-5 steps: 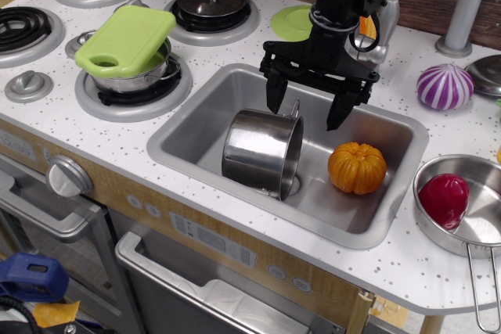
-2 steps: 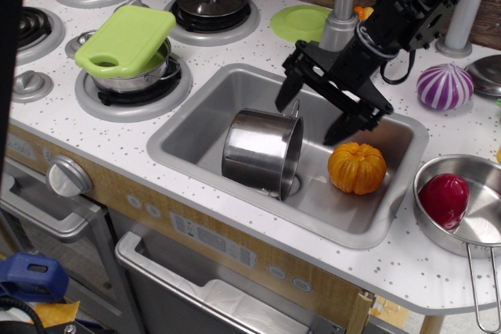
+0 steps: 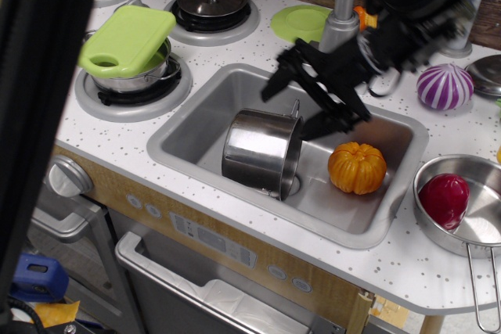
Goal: Flip pot upright in sink
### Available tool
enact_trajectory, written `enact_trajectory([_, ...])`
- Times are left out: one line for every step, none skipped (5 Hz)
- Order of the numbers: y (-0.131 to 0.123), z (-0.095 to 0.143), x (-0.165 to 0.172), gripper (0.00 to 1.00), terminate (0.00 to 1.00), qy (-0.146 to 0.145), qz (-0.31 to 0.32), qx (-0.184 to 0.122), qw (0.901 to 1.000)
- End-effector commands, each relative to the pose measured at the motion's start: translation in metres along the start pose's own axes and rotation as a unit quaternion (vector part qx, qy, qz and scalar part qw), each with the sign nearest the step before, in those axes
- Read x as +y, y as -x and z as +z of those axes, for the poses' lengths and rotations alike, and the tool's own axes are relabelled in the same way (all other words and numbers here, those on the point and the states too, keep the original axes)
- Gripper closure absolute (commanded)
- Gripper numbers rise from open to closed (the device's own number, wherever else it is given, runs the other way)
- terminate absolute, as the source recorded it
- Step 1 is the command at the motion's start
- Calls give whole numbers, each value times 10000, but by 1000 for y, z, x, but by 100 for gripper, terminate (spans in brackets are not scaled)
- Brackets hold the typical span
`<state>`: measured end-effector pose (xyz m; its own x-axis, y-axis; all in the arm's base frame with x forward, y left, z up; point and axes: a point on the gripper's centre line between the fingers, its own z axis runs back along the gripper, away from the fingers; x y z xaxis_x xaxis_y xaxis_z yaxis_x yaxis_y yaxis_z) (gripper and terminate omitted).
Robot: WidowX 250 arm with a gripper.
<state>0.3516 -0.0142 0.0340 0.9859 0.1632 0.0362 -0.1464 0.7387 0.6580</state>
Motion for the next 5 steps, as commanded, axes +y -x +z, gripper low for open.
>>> enact_trajectory([-10,5,8,0,0,59,269,-310,9991])
enact_trajectory([-9,-3,7,0,0,-114,306,-382,9987])
enact_trajectory([-6,-13,11,0,0,-138,353,-491,9981])
enact_trajectory([-2,-22,17,0,0,-116,357,-515,9980])
enact_trajectory([4,-31,21,0,0,-68,389,-493,9980])
